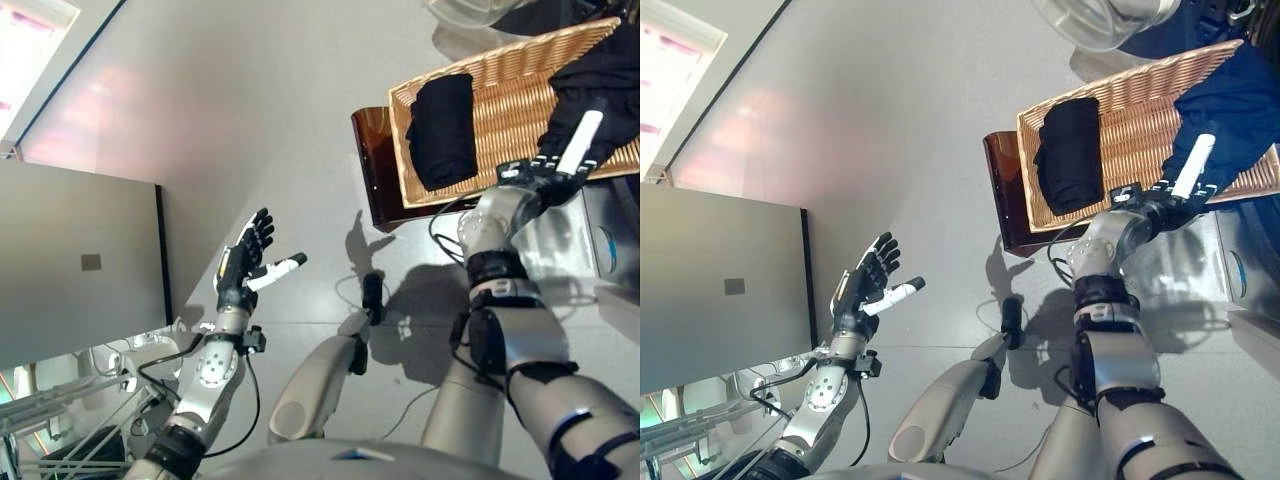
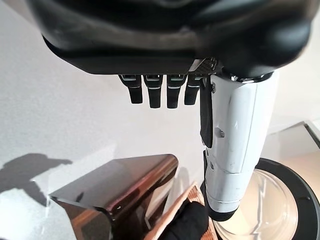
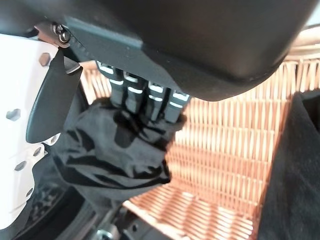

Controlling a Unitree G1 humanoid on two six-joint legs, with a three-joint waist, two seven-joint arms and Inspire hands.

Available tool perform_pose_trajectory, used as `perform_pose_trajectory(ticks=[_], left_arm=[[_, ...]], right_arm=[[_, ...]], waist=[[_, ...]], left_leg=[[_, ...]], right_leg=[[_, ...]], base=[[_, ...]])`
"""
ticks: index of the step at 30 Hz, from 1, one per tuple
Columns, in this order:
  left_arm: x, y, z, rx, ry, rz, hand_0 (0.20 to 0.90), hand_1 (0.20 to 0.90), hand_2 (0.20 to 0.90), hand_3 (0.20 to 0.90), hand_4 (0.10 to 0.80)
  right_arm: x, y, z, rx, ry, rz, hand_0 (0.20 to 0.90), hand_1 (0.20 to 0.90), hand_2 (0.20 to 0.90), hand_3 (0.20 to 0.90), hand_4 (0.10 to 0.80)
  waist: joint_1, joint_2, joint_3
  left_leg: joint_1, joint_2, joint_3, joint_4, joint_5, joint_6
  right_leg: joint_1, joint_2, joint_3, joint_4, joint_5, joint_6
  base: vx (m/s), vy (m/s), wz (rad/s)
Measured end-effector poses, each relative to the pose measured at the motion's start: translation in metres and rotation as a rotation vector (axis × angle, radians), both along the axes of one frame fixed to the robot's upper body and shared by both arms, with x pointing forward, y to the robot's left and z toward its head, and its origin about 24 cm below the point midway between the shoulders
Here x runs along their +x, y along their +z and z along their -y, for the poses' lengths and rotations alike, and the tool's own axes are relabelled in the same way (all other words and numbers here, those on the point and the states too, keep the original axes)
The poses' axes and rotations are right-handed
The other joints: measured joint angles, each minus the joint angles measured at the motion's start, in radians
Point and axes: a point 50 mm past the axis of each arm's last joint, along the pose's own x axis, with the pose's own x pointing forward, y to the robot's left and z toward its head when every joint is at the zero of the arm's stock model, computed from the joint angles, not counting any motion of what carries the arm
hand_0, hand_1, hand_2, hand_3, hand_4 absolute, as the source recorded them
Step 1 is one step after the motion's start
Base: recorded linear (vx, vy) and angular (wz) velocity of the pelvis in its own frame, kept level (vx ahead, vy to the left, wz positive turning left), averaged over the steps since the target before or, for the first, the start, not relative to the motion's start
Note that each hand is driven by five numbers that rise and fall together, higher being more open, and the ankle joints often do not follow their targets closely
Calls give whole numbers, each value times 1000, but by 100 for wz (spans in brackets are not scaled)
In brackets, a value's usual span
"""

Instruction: Pick up the clothes and place them into the washing machine

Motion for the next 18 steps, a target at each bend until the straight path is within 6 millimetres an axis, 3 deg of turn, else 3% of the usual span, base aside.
perform_pose_trajectory(ticks=[1, 5, 13, 18], left_arm=[[0, -1, 1, -3, 4, -7, 900, 900, 900, 900, 800], [3, 0, 1, -4, 7, -3, 900, 900, 900, 900, 800], [2, -6, -2, 3, 19, -26, 900, 900, 900, 900, 800], [-10, -15, -5, 6, 30, -69, 900, 900, 900, 900, 800]], right_arm=[[1, -2, -6, -6, 9, -1, 900, 900, 900, 900, 800], [2, -1, -18, -14, 35, 10, 900, 900, 900, 900, 800], [6, -4, -15, -15, 20, -52, 900, 900, 900, 900, 800], [11, -14, -8, -8, 0, -154, 900, 900, 900, 900, 800]], waist=[[-5, -4, 3], [-26, -8, 10], [-30, -30, 26], [-26, -29, 25]], left_leg=[[8, 3, 3, -2, 20, -17], [36, 6, 16, -29, 27, -17], [78, 9, 23, -27, 27, -14], [75, 9, 25, -28, 20, -2]], right_leg=[[2, 3, 4, 4, -6, -1], [19, 9, 3, 4, -9, -1], [71, 16, 3, -13, -21, 15], [65, 19, 22, -6, -24, 10]], base=[[-20, 77, -25], [-28, 60, -8], [-18, 32, 0], [10, 6, 0]])
